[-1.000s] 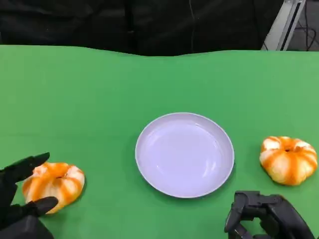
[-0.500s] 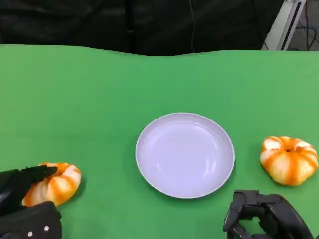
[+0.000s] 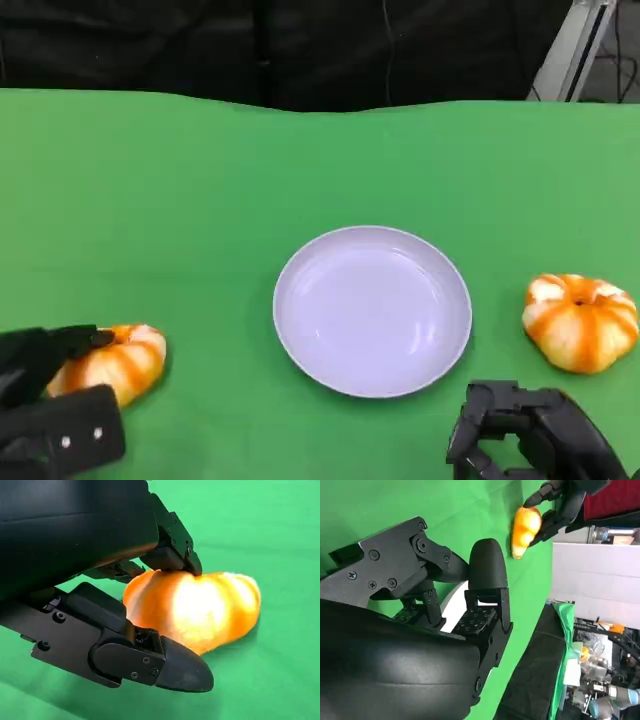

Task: Grasp the bread from the table and place it into the plate.

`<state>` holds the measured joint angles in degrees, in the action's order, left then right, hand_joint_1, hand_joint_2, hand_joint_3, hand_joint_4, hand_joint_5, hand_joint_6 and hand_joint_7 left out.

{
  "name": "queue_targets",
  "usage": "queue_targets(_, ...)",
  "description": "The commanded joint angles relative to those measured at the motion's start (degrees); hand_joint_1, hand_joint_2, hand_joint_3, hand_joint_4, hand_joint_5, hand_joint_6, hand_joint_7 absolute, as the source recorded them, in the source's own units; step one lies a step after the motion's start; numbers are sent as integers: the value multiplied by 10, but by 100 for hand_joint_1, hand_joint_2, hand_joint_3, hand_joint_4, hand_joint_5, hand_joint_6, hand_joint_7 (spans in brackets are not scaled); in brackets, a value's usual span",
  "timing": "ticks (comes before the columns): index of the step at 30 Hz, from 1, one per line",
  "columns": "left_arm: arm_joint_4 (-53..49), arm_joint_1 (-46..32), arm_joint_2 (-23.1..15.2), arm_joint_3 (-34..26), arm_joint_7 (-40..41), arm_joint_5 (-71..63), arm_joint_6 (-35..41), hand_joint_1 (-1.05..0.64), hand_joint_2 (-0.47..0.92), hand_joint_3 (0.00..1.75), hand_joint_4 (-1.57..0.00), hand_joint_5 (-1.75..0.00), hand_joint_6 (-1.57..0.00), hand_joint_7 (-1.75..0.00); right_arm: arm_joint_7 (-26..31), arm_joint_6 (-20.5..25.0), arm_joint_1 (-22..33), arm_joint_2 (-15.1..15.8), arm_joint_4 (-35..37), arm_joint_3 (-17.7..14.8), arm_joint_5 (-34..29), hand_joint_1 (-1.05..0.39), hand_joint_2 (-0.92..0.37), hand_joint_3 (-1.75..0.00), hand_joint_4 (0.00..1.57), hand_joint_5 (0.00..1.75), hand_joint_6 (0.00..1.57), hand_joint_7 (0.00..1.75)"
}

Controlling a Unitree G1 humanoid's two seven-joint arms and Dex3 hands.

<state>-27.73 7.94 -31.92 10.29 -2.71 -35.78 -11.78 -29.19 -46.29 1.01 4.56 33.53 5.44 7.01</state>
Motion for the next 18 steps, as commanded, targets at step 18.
queue_targets(18, -63, 58, -23, 58, -49, 4, 13, -56, 81, 1, -45, 0, -47, 0, 6, 11, 11, 3, -17, -2, -3, -10, -65, -91, 83, 144, 85, 117)
